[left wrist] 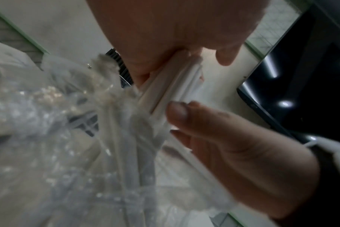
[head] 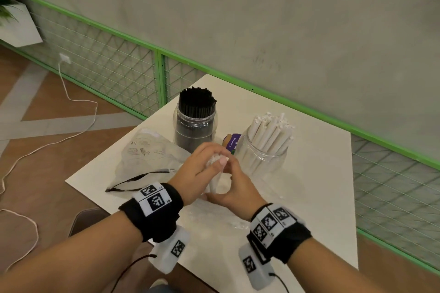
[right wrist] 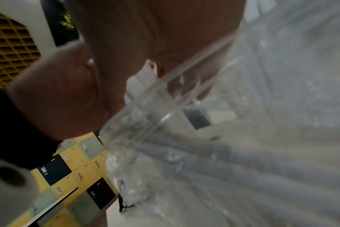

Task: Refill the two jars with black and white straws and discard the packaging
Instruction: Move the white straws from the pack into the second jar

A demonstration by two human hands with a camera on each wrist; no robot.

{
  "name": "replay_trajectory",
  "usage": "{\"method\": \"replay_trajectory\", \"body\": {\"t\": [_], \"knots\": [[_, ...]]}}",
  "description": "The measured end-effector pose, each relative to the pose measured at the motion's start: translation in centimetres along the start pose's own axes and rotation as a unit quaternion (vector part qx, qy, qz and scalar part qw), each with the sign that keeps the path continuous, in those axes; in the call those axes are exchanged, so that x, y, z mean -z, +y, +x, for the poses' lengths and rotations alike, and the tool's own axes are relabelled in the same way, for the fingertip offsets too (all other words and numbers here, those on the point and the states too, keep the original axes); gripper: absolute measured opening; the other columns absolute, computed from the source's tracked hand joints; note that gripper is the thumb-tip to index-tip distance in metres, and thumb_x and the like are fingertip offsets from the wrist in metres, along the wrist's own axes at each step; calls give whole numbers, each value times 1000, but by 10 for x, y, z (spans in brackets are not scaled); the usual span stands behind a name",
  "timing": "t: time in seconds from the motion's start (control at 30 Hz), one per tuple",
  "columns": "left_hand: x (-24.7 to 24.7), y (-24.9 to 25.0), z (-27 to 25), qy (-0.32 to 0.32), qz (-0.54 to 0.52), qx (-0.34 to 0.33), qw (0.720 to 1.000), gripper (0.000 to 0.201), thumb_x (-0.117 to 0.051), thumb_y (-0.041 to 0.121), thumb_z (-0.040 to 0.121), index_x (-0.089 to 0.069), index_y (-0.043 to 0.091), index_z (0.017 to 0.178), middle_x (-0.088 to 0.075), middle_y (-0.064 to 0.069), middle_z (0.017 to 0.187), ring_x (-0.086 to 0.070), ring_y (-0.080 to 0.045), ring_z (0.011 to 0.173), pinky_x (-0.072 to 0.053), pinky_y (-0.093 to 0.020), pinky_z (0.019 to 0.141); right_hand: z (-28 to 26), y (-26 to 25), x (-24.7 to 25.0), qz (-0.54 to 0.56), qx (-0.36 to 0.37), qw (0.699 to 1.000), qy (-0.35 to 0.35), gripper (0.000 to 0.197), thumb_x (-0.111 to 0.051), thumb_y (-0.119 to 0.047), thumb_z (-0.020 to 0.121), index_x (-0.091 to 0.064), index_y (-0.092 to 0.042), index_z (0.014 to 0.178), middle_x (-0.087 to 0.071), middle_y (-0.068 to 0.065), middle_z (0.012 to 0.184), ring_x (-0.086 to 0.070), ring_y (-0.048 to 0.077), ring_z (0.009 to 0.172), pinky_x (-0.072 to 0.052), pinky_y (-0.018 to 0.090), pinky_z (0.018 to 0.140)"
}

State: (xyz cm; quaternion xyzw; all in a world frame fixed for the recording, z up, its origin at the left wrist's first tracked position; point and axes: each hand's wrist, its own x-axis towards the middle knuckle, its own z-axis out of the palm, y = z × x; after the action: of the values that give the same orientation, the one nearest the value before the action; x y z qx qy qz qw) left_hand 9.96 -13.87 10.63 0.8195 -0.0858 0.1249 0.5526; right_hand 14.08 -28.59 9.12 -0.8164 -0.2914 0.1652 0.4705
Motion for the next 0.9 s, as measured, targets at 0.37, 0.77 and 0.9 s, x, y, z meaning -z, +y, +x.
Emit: {"method": "replay_trajectory", "body": {"t": [0.37, 0.77, 0.9], "knots": [[53, -4, -51, -50, 287, 82, 953, 76, -52, 78, 66, -38, 40, 130, -37, 18, 130, -36, -5, 119, -34, -27, 100, 11, 27, -5, 5, -61, 994, 88, 24, -75, -23, 74, -69, -15, 96, -70, -6, 86, -66, 8, 83, -52, 28, 74], [14, -20, -52, -62, 317, 187, 928, 50, -71, 46, 76, -47, 31, 118, -51, 12, 108, -45, -6, 80, -33, -17, 71, 7, 9, 22, -44, -29, 998, 24, 24, -67, -16, 84, -64, -16, 107, -70, 1, 99, -63, 13, 92, -48, 24, 77], [12, -17, -47, -27, 274, 163, 947, 26, -74, 38, 76, -51, 34, 88, -54, 13, 83, -46, -5, 71, -30, -15, 60, -1, 8, 22, -51, -16, 996, -65, 42, -68, -28, 71, -54, -20, 110, -64, -2, 106, -61, 15, 98, -49, 29, 85]]}}
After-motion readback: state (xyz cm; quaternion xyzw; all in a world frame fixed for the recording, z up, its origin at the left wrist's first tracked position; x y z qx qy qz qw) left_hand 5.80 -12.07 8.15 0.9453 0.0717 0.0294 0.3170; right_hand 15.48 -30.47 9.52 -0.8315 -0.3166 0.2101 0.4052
